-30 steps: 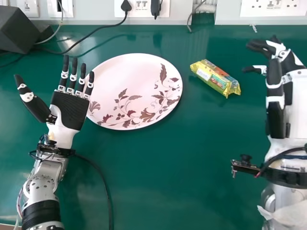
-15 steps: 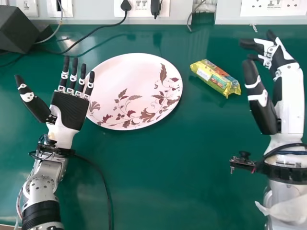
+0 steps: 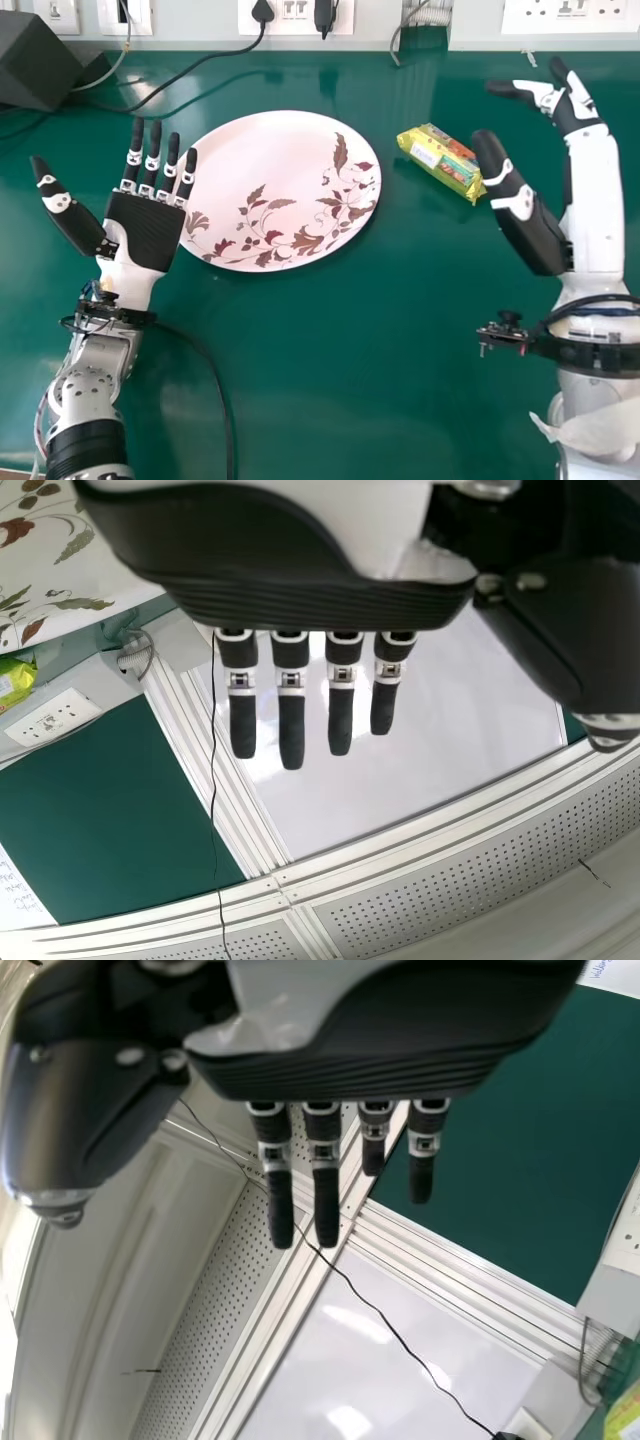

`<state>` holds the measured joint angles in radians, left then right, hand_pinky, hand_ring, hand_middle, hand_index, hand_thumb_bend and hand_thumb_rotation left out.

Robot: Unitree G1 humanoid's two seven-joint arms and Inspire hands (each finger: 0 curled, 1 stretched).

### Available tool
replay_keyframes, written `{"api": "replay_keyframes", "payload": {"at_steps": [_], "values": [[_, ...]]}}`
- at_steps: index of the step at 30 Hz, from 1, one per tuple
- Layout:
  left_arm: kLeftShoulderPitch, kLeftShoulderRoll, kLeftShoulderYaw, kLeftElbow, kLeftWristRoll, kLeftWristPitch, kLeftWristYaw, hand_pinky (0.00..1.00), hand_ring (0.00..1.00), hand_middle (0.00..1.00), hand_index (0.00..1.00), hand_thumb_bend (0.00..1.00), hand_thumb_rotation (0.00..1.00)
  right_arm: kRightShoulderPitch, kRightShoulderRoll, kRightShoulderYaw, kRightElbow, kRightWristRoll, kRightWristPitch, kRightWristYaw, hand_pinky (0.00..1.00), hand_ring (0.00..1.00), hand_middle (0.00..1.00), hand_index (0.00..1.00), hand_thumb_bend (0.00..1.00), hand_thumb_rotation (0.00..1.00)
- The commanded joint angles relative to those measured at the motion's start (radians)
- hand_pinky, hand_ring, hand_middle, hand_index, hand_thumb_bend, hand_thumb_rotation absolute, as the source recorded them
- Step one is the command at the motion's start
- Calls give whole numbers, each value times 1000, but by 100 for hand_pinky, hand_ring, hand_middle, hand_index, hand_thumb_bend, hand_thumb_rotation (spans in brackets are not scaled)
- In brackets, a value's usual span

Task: Pick up biscuit and place it in the plate

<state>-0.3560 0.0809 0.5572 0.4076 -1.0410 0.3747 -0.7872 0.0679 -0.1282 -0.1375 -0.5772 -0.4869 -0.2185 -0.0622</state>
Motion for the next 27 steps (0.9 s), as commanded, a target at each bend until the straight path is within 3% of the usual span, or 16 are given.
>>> {"api": "replay_keyframes", "payload": {"at_steps": [1, 16, 27], "values": [[61, -28, 4, 59, 17, -1, 4, 74, 80, 88, 91, 99, 83, -1, -14, 3, -20, -11, 15, 7, 87, 80, 75, 71, 95, 62], [58, -30, -2, 61, 34, -25, 5, 71, 87, 93, 95, 100, 77, -8, -66, 7, -76, -102, 107, 51, 87, 87, 87, 73, 97, 63], [60, -33, -8, 61, 55, -61, -9, 80, 90, 92, 98, 100, 75, -19, -87, 28, -105, -219, 183, 81, 85, 88, 88, 85, 98, 72]]}}
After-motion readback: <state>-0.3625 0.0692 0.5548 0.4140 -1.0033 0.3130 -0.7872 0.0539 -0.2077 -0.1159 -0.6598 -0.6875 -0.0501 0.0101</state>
